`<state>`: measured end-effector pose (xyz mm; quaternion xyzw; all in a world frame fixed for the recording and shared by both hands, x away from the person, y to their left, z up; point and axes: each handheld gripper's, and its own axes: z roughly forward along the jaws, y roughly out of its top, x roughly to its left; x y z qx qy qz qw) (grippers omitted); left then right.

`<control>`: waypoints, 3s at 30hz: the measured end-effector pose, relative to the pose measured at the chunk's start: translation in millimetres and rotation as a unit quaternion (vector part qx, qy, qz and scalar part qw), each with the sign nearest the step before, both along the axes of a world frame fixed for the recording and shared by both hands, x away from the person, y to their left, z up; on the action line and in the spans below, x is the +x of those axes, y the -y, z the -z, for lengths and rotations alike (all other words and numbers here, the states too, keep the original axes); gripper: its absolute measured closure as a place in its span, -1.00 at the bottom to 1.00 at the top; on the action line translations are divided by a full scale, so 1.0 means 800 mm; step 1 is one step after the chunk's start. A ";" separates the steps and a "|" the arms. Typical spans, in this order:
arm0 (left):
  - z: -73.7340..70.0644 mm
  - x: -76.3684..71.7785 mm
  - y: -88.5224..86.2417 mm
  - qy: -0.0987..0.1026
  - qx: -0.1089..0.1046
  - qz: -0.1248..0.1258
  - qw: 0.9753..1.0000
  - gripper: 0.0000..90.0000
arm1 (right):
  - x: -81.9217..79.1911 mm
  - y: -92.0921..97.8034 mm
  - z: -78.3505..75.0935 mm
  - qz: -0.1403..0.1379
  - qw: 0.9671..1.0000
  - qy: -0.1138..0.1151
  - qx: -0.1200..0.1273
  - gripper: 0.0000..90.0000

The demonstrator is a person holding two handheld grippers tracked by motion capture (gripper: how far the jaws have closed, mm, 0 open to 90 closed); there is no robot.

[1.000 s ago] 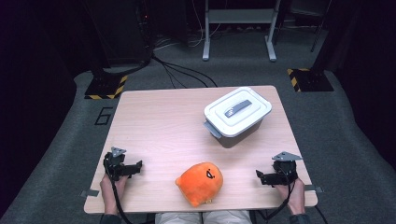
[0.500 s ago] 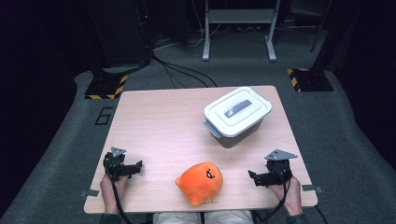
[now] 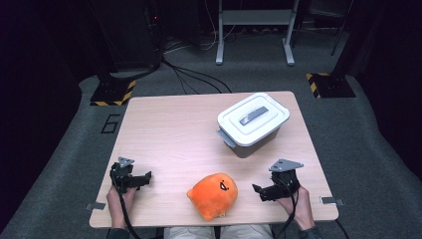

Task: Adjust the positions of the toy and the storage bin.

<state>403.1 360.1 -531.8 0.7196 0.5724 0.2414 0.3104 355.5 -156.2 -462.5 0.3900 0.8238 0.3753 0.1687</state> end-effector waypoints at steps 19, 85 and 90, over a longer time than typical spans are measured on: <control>0.000 0.000 0.000 0.000 0.000 0.000 1.000 -0.99 | -0.008 -0.047 -0.023 -0.063 0.998 0.009 0.019 -1.00; 0.000 0.000 0.000 0.000 0.000 0.000 1.000 -0.99 | -0.023 -0.073 -0.021 -0.131 0.989 -0.003 0.063 0.35; 0.000 0.000 0.000 -0.001 0.003 0.001 1.000 -0.99 | -0.024 -0.063 -0.021 -0.123 0.990 -0.002 0.062 0.35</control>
